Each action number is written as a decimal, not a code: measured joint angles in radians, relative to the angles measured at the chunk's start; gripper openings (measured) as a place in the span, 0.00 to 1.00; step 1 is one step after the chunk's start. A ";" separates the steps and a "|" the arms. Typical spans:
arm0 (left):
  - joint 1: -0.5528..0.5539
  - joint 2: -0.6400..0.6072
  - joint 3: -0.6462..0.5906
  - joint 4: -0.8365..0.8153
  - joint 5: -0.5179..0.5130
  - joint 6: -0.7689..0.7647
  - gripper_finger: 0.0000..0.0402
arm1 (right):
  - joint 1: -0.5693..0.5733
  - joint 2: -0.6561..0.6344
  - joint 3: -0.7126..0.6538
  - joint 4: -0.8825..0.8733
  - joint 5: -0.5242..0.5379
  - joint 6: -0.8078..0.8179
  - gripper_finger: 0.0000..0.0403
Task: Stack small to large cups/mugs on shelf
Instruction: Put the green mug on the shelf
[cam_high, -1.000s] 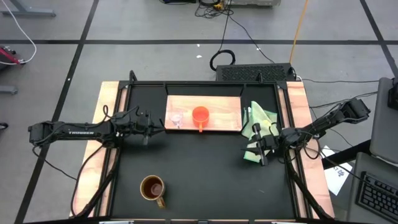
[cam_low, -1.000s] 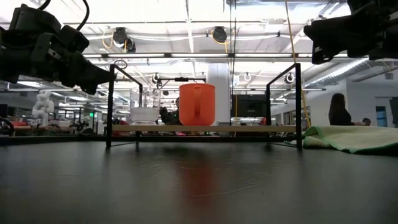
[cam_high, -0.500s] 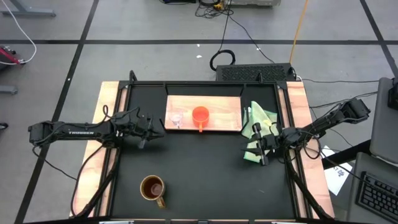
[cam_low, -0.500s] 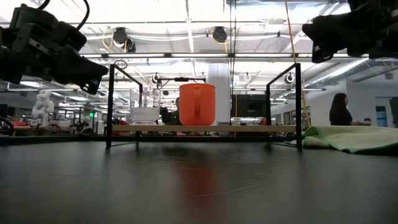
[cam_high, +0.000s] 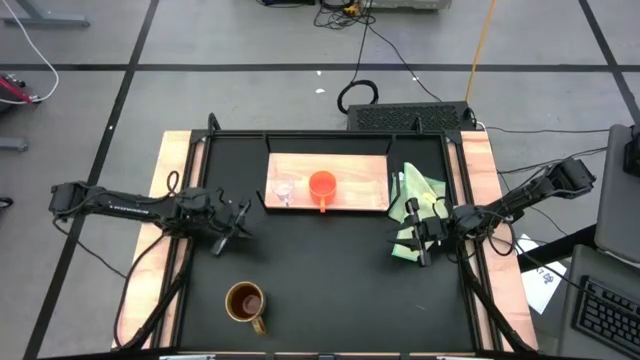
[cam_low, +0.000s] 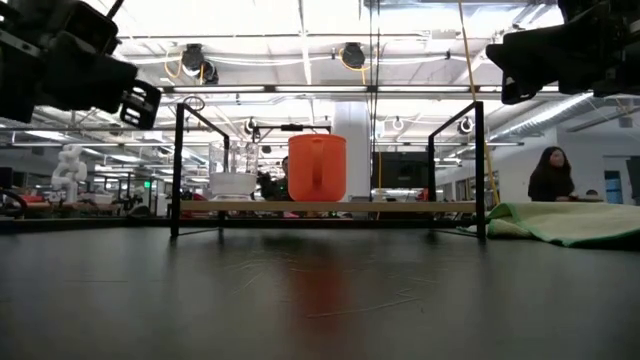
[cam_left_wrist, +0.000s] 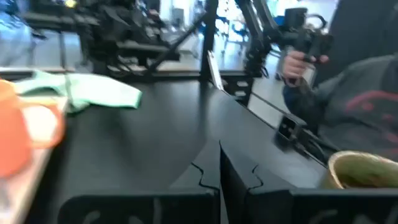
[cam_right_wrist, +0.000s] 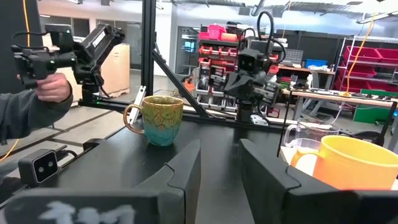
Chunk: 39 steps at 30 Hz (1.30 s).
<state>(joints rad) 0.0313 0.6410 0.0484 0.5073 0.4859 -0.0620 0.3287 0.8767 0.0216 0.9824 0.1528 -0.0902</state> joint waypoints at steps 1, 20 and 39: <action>-0.018 0.000 0.006 -0.021 -0.008 0.000 0.00 | 0.000 0.000 0.000 0.000 0.000 0.000 0.25; -0.363 0.000 0.324 -0.692 -0.339 -0.111 0.00 | 0.000 0.000 0.000 -0.036 0.000 -0.001 0.25; -0.567 0.291 0.517 -0.850 -0.449 -0.310 0.00 | 0.000 0.000 0.000 -0.033 0.003 -0.002 0.25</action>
<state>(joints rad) -0.5358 0.9322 0.5653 -0.3423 0.0366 -0.3720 0.3286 0.8765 0.0216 0.9492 0.1554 -0.0917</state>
